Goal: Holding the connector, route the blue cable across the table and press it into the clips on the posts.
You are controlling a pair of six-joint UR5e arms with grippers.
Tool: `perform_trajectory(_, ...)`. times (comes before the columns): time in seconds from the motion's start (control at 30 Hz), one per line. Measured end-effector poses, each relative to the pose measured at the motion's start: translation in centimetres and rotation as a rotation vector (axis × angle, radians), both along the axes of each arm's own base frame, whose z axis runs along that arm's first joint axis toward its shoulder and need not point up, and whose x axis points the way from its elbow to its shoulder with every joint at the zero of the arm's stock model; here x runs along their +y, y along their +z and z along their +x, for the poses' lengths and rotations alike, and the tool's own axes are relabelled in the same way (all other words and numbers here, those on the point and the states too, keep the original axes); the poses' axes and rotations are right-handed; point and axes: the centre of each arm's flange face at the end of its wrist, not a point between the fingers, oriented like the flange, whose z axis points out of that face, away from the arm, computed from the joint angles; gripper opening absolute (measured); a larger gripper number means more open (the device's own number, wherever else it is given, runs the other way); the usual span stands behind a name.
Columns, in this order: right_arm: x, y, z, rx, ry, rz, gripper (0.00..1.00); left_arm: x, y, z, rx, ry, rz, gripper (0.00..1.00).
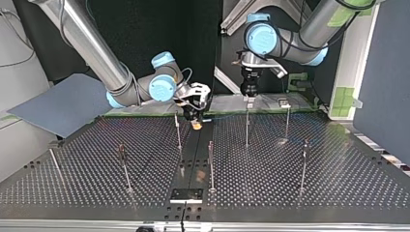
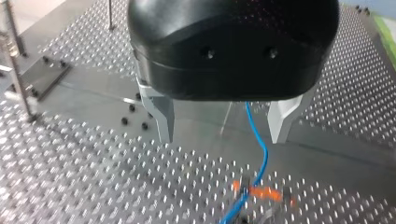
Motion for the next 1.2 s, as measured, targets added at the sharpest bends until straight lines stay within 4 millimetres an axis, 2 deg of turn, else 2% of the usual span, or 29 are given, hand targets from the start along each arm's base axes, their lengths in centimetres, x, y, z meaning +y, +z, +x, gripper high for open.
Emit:
perform_trajectory(0.23,-0.2,0.0,-0.2,0.000,-0.002,0.001,0.00,-3.1,-0.7,0.7,0.003,-0.055,-0.014,1.00)
perform_trajectory(0.5,-0.5,0.0,-0.5,0.000,-0.008,0.003,0.00,-6.1,-2.8,0.6,0.044,-0.107,-0.017,1.00)
perform_trajectory(0.7,-0.6,-0.1,-0.7,0.008,-0.010,0.007,0.00,-6.7,-3.8,2.4,0.051,-0.077,-0.013,1.00)
perform_trajectory(0.9,-0.8,-0.1,-0.9,0.010,-0.014,0.007,0.00,-6.6,-2.9,4.8,0.013,-0.021,-0.030,1.00)
perform_trajectory(1.07,-0.9,-0.1,-0.9,0.010,-0.016,0.007,0.00,-6.7,-2.6,5.4,0.002,-0.032,-0.039,1.00)
perform_trajectory(1.2,-1.0,-0.1,-1.0,0.009,-0.019,0.006,0.00,-6.8,-3.2,5.4,0.017,-0.046,-0.036,1.00)
